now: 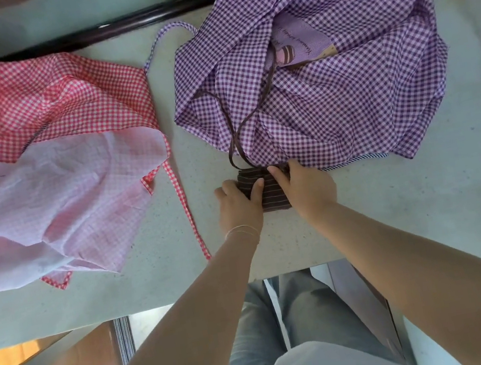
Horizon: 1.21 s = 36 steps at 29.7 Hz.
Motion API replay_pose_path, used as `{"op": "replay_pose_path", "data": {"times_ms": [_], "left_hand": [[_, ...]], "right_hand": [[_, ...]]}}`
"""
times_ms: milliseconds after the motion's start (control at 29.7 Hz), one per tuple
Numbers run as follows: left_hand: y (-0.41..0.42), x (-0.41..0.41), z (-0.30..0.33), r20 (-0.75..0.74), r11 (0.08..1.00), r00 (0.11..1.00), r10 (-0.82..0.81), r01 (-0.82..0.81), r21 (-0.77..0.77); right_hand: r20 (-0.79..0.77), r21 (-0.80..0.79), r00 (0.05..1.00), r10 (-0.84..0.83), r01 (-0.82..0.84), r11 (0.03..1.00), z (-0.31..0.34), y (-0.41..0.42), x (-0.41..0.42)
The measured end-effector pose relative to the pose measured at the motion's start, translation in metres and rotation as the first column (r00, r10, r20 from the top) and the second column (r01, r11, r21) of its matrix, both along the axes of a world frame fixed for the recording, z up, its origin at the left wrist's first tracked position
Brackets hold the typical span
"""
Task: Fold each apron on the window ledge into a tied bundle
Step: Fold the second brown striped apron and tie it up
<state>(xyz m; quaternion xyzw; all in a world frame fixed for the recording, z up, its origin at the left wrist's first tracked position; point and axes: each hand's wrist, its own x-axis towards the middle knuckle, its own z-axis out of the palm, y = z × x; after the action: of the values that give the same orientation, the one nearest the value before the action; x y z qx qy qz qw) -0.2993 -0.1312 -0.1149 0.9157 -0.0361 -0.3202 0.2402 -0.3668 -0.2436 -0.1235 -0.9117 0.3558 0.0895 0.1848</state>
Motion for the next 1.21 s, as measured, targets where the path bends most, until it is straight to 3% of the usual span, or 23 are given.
{"op": "replay_pose_path", "data": {"times_ms": [67, 134, 269, 336, 403, 471, 504, 571, 639, 740, 840, 1008, 1076, 1143, 1210], "left_hand": [[-0.003, 0.002, -0.001, 0.025, 0.999, 1.0, 0.002, -0.003, 0.052], [-0.007, 0.005, 0.001, 0.068, 0.982, 0.992, -0.102, 0.09, 0.166], [-0.012, 0.013, 0.0, -0.004, 0.962, 0.989, -0.146, 0.143, 0.233], [-0.012, 0.021, -0.002, -0.174, 0.985, 0.983, -0.056, 0.083, 0.152], [-0.006, 0.028, 0.002, -0.363, 0.999, 0.932, -0.016, 0.002, -0.038], [0.002, 0.032, 0.019, -0.543, 0.931, 0.84, -0.003, -0.196, -0.308], [0.007, 0.035, 0.027, -0.626, 0.87, 0.78, -0.009, -0.303, -0.39], [0.018, 0.041, 0.038, -0.683, 0.798, 0.727, -0.07, -0.37, -0.475], [0.025, 0.047, 0.051, -0.636, 0.797, 0.762, -0.123, -0.306, -0.52], [0.035, 0.065, 0.082, -0.512, 0.801, 0.84, -0.179, -0.177, -0.571], [0.044, 0.083, 0.115, -0.403, 0.775, 0.869, -0.287, -0.036, -0.631], [0.052, 0.108, 0.166, -0.28, 0.748, 0.894, -0.349, 0.086, -0.658], [0.058, 0.119, 0.185, -0.157, 0.722, 0.922, -0.355, 0.164, -0.672], [0.064, 0.126, 0.204, -0.041, 0.694, 0.916, -0.399, 0.272, -0.667], [0.068, 0.132, 0.22, 0.068, 0.667, 0.89, -0.45, 0.386, -0.637]], "right_hand": [[0.013, 0.024, 0.996, -0.086, 0.085, 0.996, 0.0, 0.001, 0.0], [-0.014, 0.01, 0.979, -0.206, 0.206, 0.979, 0.0, 0.0, 0.001], [-0.116, -0.081, 0.973, -0.199, 0.191, 0.978, -0.006, 0.0, 0.007], [-0.104, -0.026, 0.971, -0.216, 0.215, 0.976, -0.007, -0.004, 0.01], [-0.034, 0.101, 0.969, -0.245, 0.247, 0.964, -0.004, -0.007, 0.012], [0.101, 0.265, 0.955, -0.278, 0.243, 0.933, 0.005, -0.008, 0.015], [0.155, 0.364, 0.939, -0.308, 0.236, 0.901, 0.014, -0.009, 0.016], [0.149, 0.578, 0.909, -0.389, 0.239, 0.781, 0.037, -0.011, 0.019], [0.084, 0.761, 0.912, -0.402, 0.202, 0.617, 0.06, -0.012, 0.022], [0.164, 0.873, 0.903, -0.397, 0.055, 0.484, 0.096, -0.009, 0.028], [0.321, 0.86, 0.864, -0.387, -0.095, 0.502, 0.121, -0.001, 0.035], [0.441, 0.813, 0.797, -0.412, -0.16, 0.56, 0.166, 0.012, 0.052], [0.389, 0.872, 0.809, -0.44, -0.17, 0.459, 0.187, 0.013, 0.063], [0.292, 0.946, 0.822, -0.489, -0.172, 0.275, 0.206, 0.009, 0.074], [0.293, 0.95, 0.843, -0.451, -0.202, 0.239, 0.22, 0.007, 0.085]]}}
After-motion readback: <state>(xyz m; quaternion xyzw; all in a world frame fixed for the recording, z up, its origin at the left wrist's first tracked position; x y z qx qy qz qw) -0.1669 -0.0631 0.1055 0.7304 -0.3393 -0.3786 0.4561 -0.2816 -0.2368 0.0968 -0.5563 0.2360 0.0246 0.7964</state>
